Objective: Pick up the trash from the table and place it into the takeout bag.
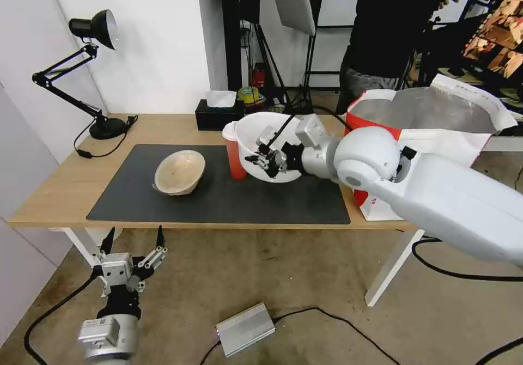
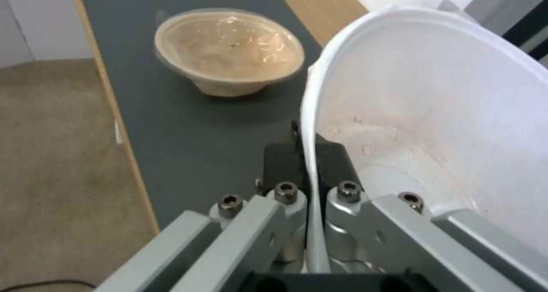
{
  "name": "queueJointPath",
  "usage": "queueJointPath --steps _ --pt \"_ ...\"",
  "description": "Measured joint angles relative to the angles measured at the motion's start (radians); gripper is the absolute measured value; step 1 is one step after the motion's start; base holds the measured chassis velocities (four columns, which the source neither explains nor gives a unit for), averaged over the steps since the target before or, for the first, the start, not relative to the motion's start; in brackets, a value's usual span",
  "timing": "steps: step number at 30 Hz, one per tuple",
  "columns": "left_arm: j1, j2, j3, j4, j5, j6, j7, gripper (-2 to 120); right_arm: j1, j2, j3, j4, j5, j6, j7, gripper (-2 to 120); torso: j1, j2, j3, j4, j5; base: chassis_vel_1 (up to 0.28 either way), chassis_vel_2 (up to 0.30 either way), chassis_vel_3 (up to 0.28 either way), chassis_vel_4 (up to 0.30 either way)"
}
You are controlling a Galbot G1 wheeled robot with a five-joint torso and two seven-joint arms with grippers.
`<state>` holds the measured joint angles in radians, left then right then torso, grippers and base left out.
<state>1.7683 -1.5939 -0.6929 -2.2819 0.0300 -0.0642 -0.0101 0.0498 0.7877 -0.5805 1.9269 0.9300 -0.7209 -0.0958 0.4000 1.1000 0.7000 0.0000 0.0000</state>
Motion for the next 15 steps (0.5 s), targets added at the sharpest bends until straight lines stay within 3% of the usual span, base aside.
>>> queueJointPath --steps 15 --pt "0.009 0.000 0.003 -0.012 0.004 0.000 0.001 100 0.053 -0.037 0.007 0.019 0.012 0.000 -0.016 0 0.000 0.000 0.000 0.0000 0.0001 0.000 0.000 0.000 0.000"
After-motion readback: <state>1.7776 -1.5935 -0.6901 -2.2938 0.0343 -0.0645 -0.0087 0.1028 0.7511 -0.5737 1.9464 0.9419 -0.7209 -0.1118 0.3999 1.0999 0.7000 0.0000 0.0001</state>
